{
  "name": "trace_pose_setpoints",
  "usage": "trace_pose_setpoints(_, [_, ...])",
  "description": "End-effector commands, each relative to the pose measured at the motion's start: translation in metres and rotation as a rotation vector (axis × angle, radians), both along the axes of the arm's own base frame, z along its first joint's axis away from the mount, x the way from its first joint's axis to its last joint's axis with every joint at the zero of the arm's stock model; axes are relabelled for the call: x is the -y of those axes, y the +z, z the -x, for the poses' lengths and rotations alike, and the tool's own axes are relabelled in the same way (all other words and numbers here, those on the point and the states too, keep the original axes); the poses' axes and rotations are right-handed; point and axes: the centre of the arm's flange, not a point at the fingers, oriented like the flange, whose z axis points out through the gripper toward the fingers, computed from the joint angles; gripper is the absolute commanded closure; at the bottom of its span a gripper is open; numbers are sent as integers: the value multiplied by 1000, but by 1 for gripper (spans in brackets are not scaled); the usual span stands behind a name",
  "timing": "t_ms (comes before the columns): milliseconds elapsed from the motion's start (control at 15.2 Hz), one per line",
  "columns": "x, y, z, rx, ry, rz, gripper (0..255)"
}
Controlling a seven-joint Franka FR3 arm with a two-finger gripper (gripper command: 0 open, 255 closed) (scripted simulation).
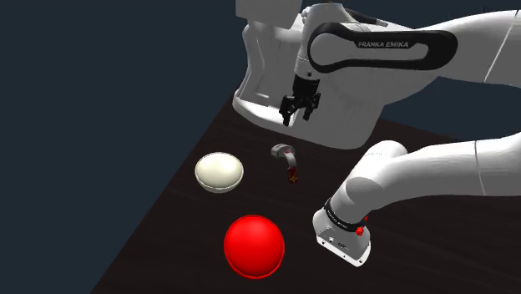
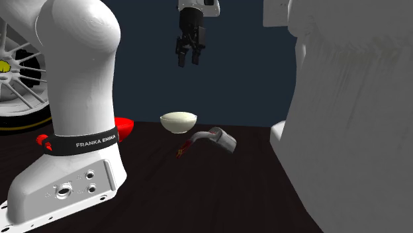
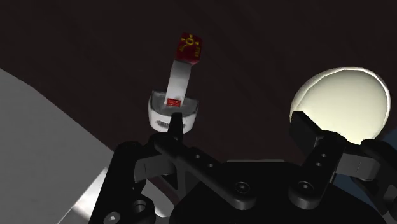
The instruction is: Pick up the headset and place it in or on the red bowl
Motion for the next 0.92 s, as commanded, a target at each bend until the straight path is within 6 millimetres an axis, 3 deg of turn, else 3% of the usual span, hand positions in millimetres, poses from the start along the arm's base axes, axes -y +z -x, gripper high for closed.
trace_pose_setpoints(0, [3,-24,4,11,-31,12,0])
trace_pose_setpoints(858, [49,-186,19,65,-229,91,0])
